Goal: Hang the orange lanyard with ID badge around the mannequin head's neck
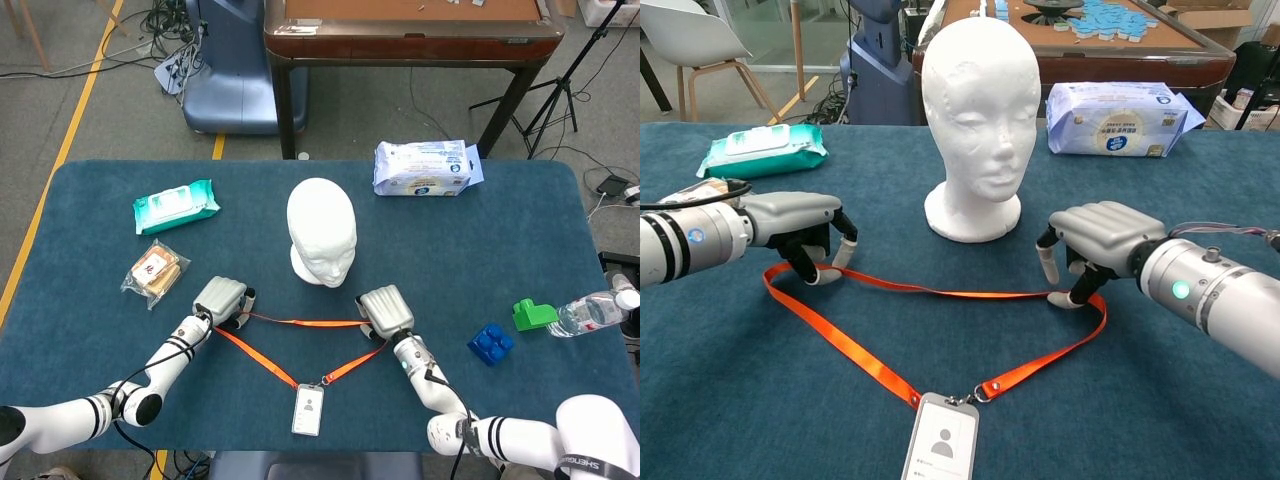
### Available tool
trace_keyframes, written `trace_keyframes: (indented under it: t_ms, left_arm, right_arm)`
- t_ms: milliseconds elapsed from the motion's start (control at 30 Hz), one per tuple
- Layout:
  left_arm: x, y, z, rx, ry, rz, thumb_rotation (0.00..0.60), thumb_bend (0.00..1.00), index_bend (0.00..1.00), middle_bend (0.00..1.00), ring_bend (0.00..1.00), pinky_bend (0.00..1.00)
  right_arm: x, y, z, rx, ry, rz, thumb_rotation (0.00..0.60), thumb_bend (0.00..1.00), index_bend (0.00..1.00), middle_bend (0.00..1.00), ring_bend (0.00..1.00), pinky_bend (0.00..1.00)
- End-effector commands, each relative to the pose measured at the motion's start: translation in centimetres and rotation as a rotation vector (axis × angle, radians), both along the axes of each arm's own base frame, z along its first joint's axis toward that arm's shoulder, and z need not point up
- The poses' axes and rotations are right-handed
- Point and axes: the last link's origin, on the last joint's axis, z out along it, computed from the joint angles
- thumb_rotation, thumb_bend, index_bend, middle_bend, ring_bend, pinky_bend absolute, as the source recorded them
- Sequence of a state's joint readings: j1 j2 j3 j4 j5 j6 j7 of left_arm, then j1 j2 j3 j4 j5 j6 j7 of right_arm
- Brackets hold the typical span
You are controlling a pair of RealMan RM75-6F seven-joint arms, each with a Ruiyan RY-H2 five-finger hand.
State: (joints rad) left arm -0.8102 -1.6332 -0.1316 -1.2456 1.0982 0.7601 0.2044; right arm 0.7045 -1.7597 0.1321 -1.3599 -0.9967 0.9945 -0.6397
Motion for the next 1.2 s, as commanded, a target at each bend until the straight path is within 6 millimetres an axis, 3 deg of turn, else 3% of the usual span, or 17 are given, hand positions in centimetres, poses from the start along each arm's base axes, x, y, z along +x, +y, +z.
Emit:
trace_keyframes:
  t_ms: [33,800,1000,1200]
  left_arm:
    - [0.0,0.0,0.0,-0.001,0.0,0.0,0.6,0.36,0.56,1.0,1.0,1.0]
    - [0.1,-0.2,0.4,0.008,-0.028,0.001,0.6,0.36,0.57,1.0,1.0,1.0]
    - [1.1,-1.6,2.8,0.036,-0.131,-0.025,0.6,0.36,0.57,1.0,1.0,1.0]
    - [3.5,-3.0,7.4,0.075,-0.276,-0.071,0.6,0.36,0.57,1.0,1.0,1.0]
  right_arm:
    - [0.0,-0.1,-0.2,0.002,0.003,0.0,0.6,0.3,0.56,1.0,1.0,1.0]
    - [0.4,0.1,-0.4,0.003,-0.029,-0.013,0.6,0.43,0.64,1.0,1.0,1.0]
    - [1.6,1.5,1.9,0.007,-0.142,0.028,0.6,0.43,0.64,1.0,1.0,1.0]
    - [2.7,2.9,6.5,-0.041,-0.258,0.106,0.6,0.43,0.64,1.0,1.0,1.0]
